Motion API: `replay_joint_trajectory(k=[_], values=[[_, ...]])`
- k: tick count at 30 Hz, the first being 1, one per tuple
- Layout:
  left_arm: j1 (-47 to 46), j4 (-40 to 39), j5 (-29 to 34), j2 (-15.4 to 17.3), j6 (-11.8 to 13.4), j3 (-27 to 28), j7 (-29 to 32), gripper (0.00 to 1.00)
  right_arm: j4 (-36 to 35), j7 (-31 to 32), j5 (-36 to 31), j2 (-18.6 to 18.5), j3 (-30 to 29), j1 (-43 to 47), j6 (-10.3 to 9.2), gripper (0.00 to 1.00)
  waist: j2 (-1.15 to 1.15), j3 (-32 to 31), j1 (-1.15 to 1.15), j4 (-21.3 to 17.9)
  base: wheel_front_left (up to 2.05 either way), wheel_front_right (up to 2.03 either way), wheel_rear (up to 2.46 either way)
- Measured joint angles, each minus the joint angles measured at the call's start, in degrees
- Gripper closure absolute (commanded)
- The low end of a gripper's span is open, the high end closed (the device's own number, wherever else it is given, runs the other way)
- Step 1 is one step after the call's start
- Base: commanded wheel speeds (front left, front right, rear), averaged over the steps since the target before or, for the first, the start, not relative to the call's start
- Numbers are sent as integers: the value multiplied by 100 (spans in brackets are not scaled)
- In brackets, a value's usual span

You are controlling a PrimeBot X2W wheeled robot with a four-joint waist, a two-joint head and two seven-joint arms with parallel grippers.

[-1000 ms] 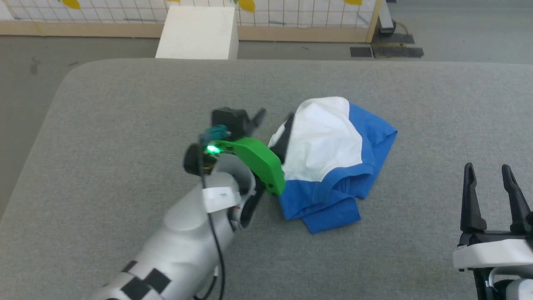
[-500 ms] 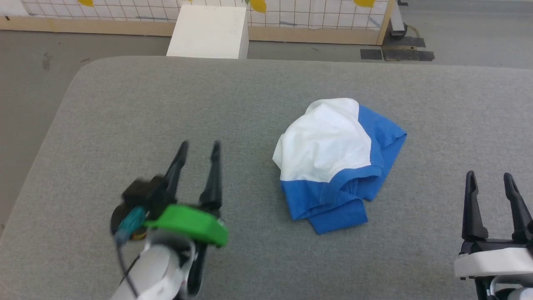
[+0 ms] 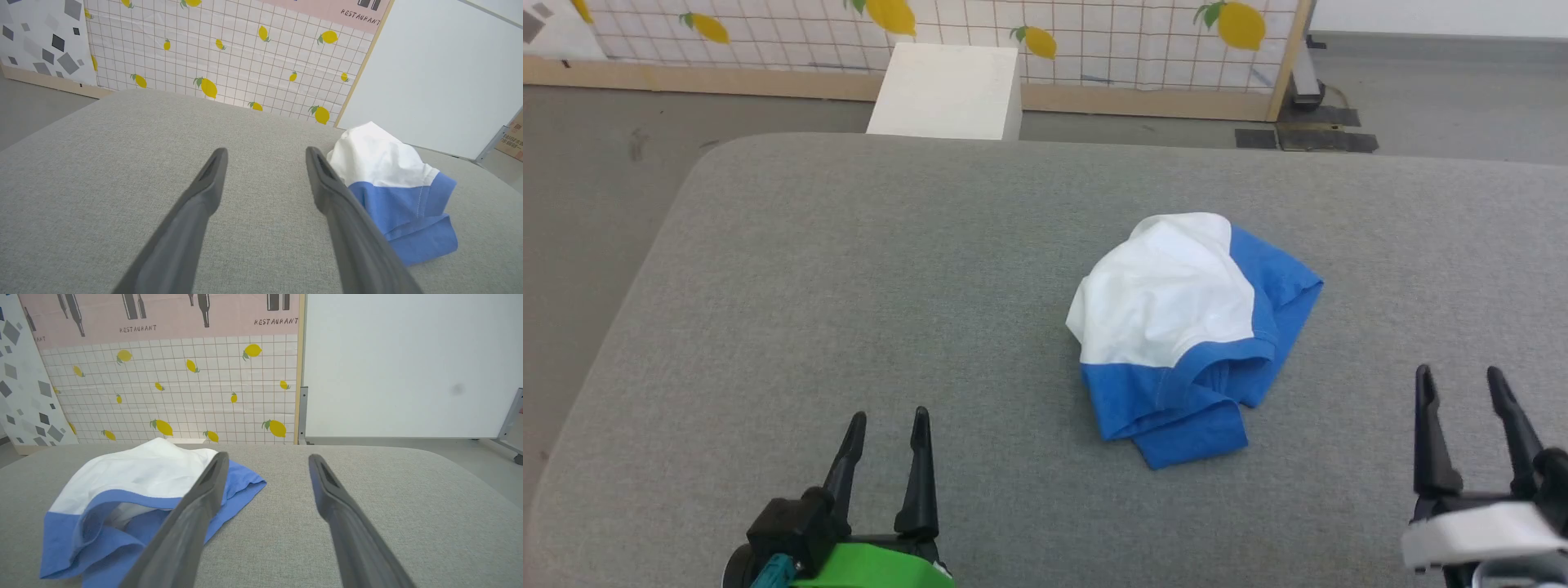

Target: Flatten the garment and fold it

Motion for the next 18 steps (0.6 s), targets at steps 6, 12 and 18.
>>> replay_joint_trajectory(k=[6,12,18], values=[[-5,-3,204,-153,-194,65,0,0,-157,898,-19,-70,-16,-669,0,0,0,130,0,119,0,0,0],[-68,14,302,-238,-304,62,0,0,32,2137,308,-661,16,-1632,-1,0,0,426,0,230,0,0,0],[-353,23,350,-268,-376,26,0,0,502,3318,651,-1145,86,-2622,-1,0,0,816,0,357,0,0,0]])
